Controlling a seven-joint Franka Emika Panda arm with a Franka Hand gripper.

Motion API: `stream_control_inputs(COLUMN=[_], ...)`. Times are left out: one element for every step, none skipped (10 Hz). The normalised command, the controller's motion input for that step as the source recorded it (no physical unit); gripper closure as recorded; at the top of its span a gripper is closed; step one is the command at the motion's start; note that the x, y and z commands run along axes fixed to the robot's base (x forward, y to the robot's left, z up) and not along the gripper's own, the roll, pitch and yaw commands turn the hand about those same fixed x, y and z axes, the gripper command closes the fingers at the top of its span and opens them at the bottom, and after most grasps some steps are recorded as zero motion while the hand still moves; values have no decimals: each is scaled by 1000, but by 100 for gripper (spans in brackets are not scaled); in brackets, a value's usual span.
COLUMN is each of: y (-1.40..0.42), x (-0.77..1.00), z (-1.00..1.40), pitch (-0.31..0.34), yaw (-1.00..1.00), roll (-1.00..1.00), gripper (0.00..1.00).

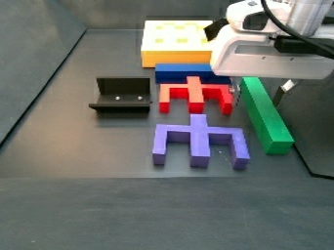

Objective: Pick up the green object. Move up. Move to above the board. Insert the green object.
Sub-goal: Pick up the green object.

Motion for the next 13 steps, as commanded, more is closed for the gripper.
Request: stream_control_inputs(y=[-9,0,0,-51,-83,-71,-20,-34,0,0,0,0,0], x=[0,0,-309,-283,0,77,69,66,31,0,43,143,63], z=[-249,-109,-31,0,0,0,-71,-106,-251,-326,-254,-174,-146], pitch=[-91,-16,-21,-34,-13,-10,0,0,-4,-33,-19,0,0], yaw=[9,0,-23,-14,0,0,0,0,0,0,0,0,-17], roll=[-23,-7,0,0,0,0,0,4,0,0,0,0,0], gripper=[0,0,0,0,0,0,0,0,0,0,0,0,0])
